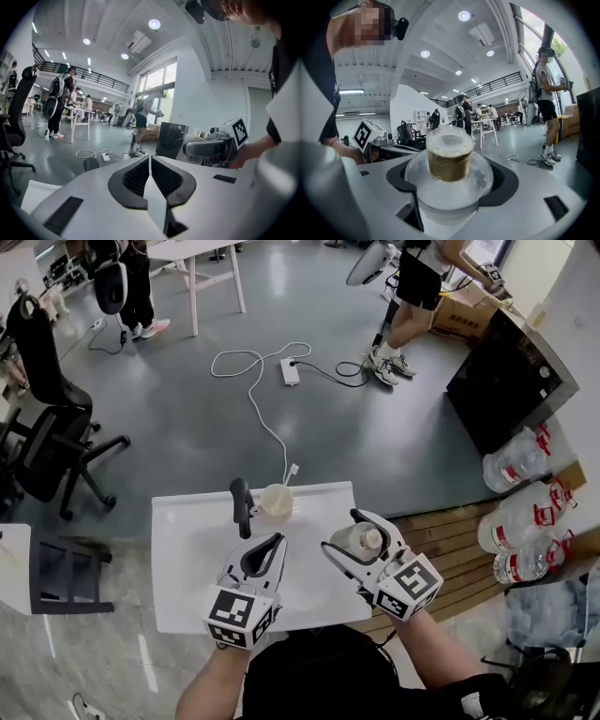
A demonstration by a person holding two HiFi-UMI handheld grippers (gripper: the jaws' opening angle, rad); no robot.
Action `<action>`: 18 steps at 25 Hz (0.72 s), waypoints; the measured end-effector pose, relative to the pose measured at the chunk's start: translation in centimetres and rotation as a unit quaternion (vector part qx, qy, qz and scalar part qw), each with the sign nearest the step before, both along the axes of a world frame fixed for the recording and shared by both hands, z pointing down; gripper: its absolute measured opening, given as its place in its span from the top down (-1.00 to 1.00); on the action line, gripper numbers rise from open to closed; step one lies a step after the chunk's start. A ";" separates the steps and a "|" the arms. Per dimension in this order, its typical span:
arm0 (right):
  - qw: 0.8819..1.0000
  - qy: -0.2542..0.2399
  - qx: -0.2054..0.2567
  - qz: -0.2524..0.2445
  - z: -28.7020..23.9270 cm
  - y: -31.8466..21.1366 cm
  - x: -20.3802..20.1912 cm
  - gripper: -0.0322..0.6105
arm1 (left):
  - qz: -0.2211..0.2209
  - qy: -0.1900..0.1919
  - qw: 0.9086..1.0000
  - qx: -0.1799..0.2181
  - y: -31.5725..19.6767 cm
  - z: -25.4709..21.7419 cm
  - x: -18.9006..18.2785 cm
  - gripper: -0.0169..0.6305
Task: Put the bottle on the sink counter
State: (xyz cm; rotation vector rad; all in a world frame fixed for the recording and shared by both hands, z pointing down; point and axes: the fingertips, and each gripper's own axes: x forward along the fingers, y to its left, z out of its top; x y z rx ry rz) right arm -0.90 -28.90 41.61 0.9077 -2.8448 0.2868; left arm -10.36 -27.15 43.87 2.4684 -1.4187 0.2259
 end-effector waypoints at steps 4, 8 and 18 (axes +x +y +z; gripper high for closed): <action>1.000 0.008 0.000 0.001 1.0 -1.0 0.2 -0.20 | 0.005 0.000 1.000 -0.003 -0.8 0.8 0.7 0.88; 1.000 0.015 0.001 -0.002 2.3 -2.2 -0.2 -0.20 | 0.005 0.000 1.000 -0.007 -1.8 2.1 0.9 0.88; 0.999 0.038 -0.018 -0.002 7.1 -4.6 0.2 -0.20 | 0.009 -0.018 0.999 -0.026 -3.2 5.9 2.7 0.88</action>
